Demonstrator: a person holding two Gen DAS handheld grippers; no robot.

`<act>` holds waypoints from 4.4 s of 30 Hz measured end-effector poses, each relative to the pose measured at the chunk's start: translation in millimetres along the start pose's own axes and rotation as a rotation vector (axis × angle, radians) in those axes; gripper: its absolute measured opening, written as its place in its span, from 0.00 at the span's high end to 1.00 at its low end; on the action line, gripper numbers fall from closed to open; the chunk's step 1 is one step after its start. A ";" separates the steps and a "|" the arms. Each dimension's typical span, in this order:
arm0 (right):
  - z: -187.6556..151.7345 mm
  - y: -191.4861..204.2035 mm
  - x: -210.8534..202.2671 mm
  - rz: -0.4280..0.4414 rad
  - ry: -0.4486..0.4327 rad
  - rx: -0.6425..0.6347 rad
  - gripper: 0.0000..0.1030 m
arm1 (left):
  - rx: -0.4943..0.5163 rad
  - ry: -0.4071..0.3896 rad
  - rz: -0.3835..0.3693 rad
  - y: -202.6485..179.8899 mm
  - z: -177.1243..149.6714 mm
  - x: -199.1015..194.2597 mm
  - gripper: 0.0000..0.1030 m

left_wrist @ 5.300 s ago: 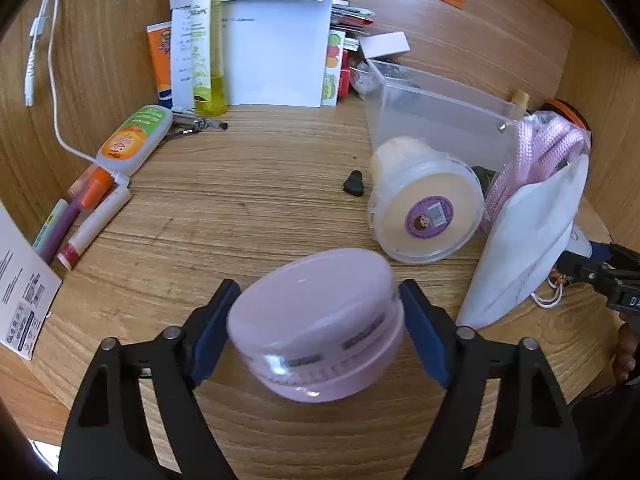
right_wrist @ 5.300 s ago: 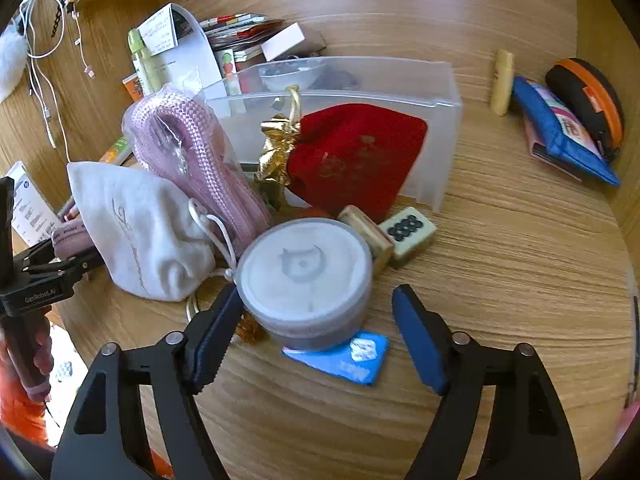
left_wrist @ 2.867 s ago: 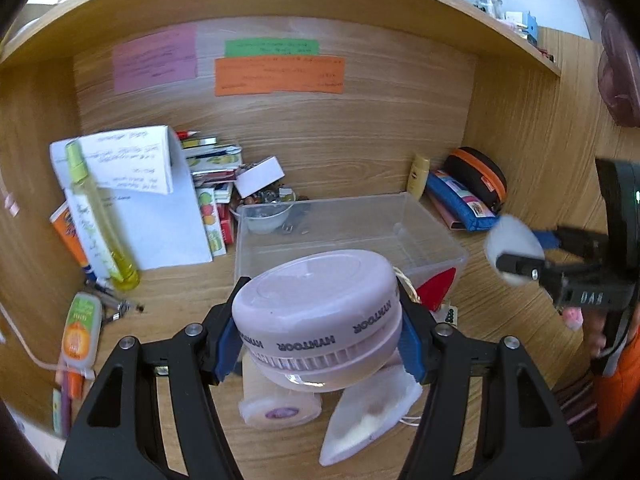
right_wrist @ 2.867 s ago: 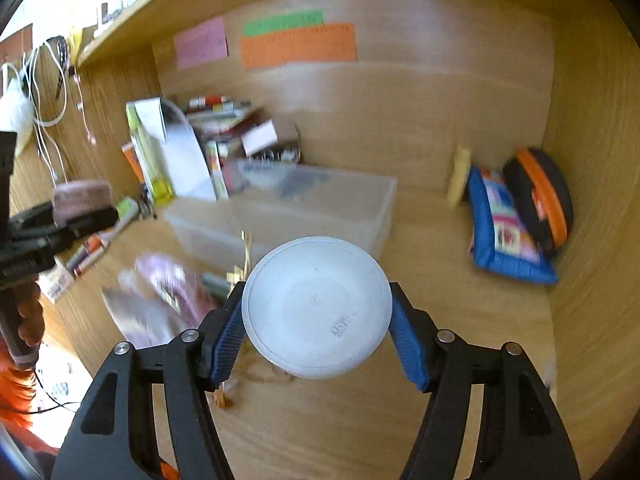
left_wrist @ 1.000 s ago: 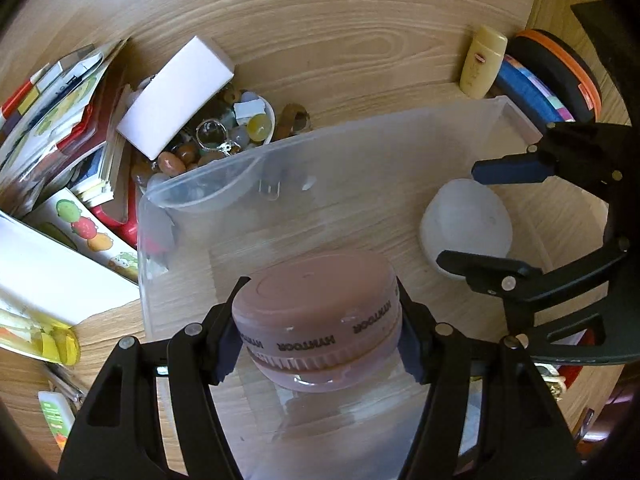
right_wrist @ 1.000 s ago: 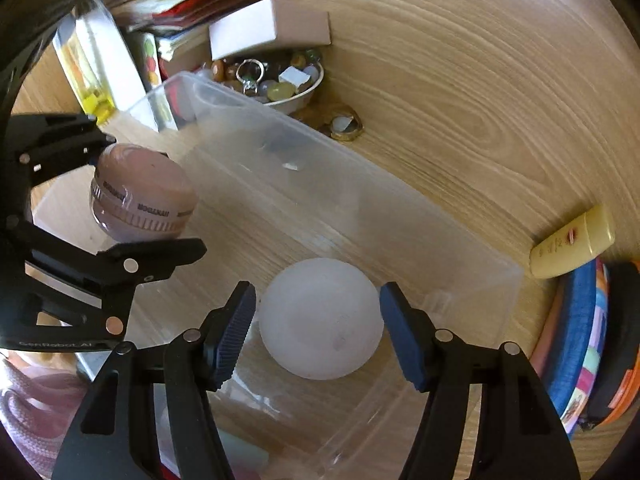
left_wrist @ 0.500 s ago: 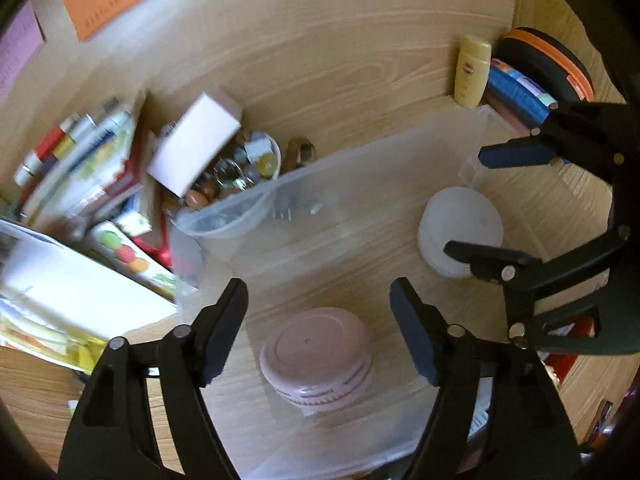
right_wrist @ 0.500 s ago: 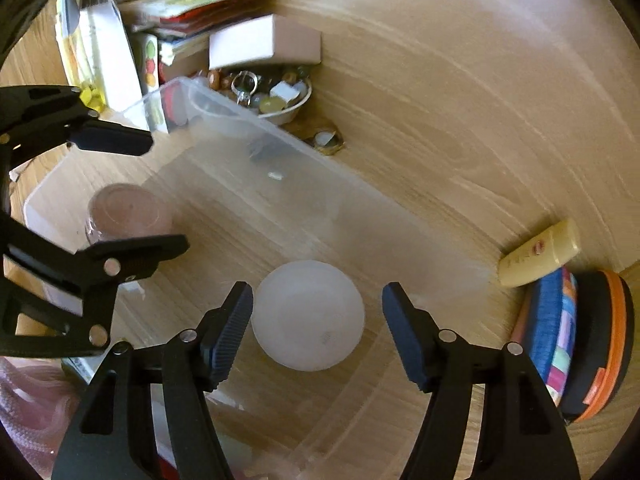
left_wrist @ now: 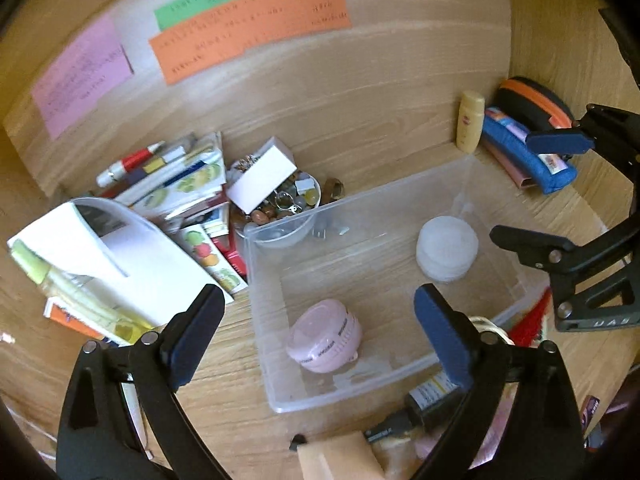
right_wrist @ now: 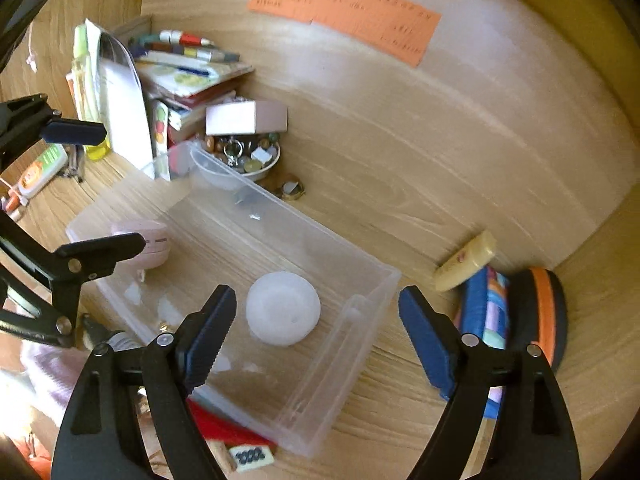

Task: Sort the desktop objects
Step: 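Withdraw both tools from the box toward the items on the desk, then grasp the white drawstring pouch with left tool while right tool grasps blue Max card, then carry the pouch and the card over the clear box with both tools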

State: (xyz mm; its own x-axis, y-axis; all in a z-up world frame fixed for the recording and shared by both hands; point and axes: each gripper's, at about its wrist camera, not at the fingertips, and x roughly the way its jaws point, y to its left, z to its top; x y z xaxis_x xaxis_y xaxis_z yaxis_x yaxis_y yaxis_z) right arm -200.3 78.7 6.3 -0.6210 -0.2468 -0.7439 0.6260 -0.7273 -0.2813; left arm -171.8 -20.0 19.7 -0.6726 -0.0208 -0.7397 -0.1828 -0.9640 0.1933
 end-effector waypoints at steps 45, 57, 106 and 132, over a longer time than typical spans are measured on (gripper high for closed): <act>-249.3 76.9 -85.4 0.081 -0.003 0.208 0.18 | -0.296 -0.029 -0.013 -52.0 -179.1 -51.4 0.01; -250.1 73.8 -78.8 0.160 -0.019 0.220 0.44 | -0.284 0.018 -0.043 -74.8 -166.8 -24.2 0.01; -163.1 6.2 -77.0 0.198 -0.189 0.354 0.56 | -0.327 -0.205 -0.037 -61.7 -156.3 -74.2 0.54; -88.0 -17.8 -57.6 0.201 -0.243 0.320 0.56 | -0.229 -0.142 -0.144 -17.1 -63.6 -48.0 0.54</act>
State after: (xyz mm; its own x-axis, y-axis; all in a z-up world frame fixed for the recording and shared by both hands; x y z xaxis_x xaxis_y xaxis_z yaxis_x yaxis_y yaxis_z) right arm -134.2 162.2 0.9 -0.6187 -0.5184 -0.5903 0.5918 -0.8017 0.0838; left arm -90.8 -19.4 10.8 -0.7481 0.1418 -0.6483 -0.1274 -0.9894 -0.0694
